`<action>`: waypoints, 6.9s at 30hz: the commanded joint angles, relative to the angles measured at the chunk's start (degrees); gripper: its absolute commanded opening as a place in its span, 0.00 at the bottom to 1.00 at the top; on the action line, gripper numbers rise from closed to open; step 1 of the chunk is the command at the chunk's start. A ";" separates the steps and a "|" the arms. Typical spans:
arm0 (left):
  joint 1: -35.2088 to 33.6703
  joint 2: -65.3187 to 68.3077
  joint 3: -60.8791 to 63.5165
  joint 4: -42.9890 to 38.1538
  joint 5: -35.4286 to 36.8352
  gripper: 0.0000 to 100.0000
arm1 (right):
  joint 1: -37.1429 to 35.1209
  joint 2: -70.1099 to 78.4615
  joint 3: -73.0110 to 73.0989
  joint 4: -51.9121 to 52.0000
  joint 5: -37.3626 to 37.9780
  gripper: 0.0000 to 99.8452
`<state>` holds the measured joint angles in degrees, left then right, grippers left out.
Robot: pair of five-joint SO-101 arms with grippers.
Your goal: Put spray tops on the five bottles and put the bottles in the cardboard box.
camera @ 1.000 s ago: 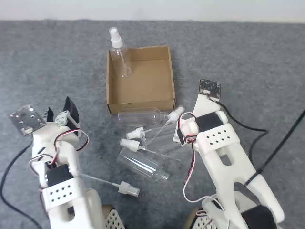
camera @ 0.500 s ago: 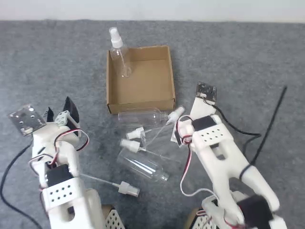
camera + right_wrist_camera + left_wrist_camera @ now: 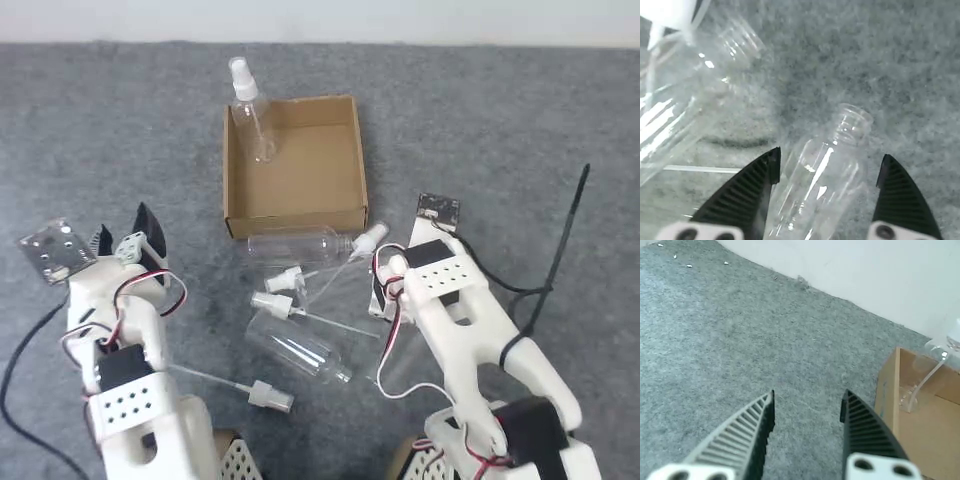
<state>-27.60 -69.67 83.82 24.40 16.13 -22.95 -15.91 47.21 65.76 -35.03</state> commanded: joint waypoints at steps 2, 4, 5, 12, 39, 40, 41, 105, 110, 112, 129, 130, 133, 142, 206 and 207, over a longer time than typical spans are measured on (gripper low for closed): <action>0.26 -1.05 -0.57 -2.02 0.35 0.21 | 1.10 0.22 -3.52 0.75 -0.53 0.26; 0.26 -1.05 -0.57 -2.02 0.35 0.21 | 0.84 0.22 -2.73 0.66 -0.53 0.26; 0.26 -1.05 -0.57 -2.02 0.35 0.21 | 0.75 0.22 -2.37 0.66 -0.53 0.26; 0.26 -1.05 -0.57 -2.02 0.35 0.21 | 1.10 0.22 -1.76 1.10 -0.53 0.22; 0.35 -1.05 -0.57 -2.02 0.35 0.21 | 11.30 -0.31 -6.51 0.66 38.33 0.07; 0.35 -1.05 -0.57 -2.02 0.35 0.21 | 11.21 -0.13 -6.51 0.75 40.26 0.07; 0.35 -1.05 -0.57 -2.02 0.35 0.21 | 11.21 -0.04 -6.51 0.75 41.93 0.07; 0.35 -1.05 -0.40 -2.02 -1.58 0.21 | 6.81 8.13 -5.89 -4.79 38.33 0.22; 0.35 -1.05 -0.40 -2.02 -1.58 0.21 | 7.52 8.31 -5.98 -5.14 38.42 0.22; 0.35 -1.05 -0.40 -2.02 -1.58 0.21 | 7.52 8.31 -6.07 -5.14 38.42 0.22; 0.35 -1.05 -0.40 -2.02 -1.58 0.21 | 8.92 8.92 -10.20 -4.44 38.68 0.13; 0.35 -1.05 -0.40 -2.02 -1.58 0.21 | 8.92 8.92 -10.20 -4.44 38.68 0.11; 0.35 -1.05 -0.40 -2.02 -1.58 0.21 | 8.92 8.84 -10.29 -3.65 38.77 0.10; 0.35 -1.05 -0.40 -2.02 -1.58 0.21 | 8.31 -0.40 -13.54 6.81 38.77 0.10; 1.93 -1.05 -0.57 -1.85 -1.67 0.21 | -4.62 -68.62 25.14 -25.71 38.68 0.10; 1.93 -1.05 -0.57 -1.76 -1.67 0.21 | -3.91 -69.23 26.29 -26.59 38.68 0.10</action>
<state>-25.93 -69.67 83.82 24.40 15.16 -27.60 -82.55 72.62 42.73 3.65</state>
